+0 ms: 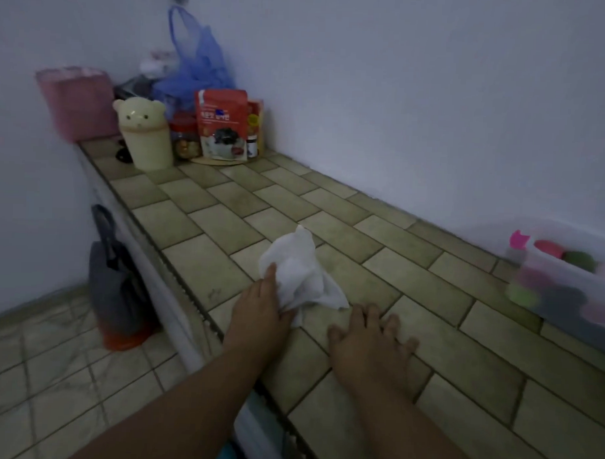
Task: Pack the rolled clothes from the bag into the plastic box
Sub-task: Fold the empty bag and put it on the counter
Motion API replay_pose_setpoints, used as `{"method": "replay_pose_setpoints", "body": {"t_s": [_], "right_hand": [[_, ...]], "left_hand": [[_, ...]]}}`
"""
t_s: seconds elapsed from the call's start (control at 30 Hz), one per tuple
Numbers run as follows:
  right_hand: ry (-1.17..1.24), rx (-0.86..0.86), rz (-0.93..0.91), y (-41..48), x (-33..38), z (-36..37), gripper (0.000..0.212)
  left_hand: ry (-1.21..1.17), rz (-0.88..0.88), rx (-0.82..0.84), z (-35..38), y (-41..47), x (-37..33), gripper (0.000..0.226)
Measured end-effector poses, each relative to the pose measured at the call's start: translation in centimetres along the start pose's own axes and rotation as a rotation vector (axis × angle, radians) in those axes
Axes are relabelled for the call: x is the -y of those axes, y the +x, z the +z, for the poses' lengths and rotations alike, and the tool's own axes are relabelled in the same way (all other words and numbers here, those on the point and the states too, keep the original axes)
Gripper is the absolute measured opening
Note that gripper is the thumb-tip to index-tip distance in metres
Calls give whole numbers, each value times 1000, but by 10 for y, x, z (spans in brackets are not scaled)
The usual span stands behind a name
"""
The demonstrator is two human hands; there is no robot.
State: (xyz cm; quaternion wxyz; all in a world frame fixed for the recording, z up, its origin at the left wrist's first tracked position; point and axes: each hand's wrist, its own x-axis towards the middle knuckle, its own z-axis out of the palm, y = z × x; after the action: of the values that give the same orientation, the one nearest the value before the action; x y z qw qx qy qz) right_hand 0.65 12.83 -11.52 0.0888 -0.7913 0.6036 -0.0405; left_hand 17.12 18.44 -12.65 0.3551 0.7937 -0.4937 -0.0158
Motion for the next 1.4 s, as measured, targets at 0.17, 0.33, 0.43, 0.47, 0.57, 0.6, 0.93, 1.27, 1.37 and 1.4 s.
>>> {"method": "replay_pose_setpoints", "body": {"t_s": [0.17, 0.33, 0.43, 0.47, 0.57, 0.6, 0.93, 1.27, 1.37, 1.4], "right_hand": [[-16, -46, 1, 5, -1, 11, 73], [-49, -48, 20, 7, -1, 13, 74], [-74, -51, 32, 8, 1, 12, 72], [-86, -44, 30, 8, 1, 10, 71], [-99, -31, 17, 5, 0, 8, 69], [-92, -27, 16, 5, -1, 8, 69], [-208, 81, -17, 5, 19, 0, 60], [-170, 144, -1121, -82, 207, 85, 63], [-564, 307, -1055, -77, 203, 135, 75], [-700, 301, -1016, -70, 197, 148, 75]], "left_hand": [[0, 20, -46, 4, 4, 2, 78], [-25, 36, -103, 8, 7, 4, 70], [-65, 48, -104, 7, 8, 4, 68], [-79, 53, -107, 6, 8, 4, 67], [-148, 38, -114, 3, 5, 5, 62], [-179, 30, -110, 1, 5, 5, 61], [-382, -178, -116, -62, -19, 56, 47], [-228, -727, -380, -148, -104, 208, 48], [-209, -799, -341, -133, -153, 237, 40], [-201, -811, -306, -125, -170, 243, 39]]}}
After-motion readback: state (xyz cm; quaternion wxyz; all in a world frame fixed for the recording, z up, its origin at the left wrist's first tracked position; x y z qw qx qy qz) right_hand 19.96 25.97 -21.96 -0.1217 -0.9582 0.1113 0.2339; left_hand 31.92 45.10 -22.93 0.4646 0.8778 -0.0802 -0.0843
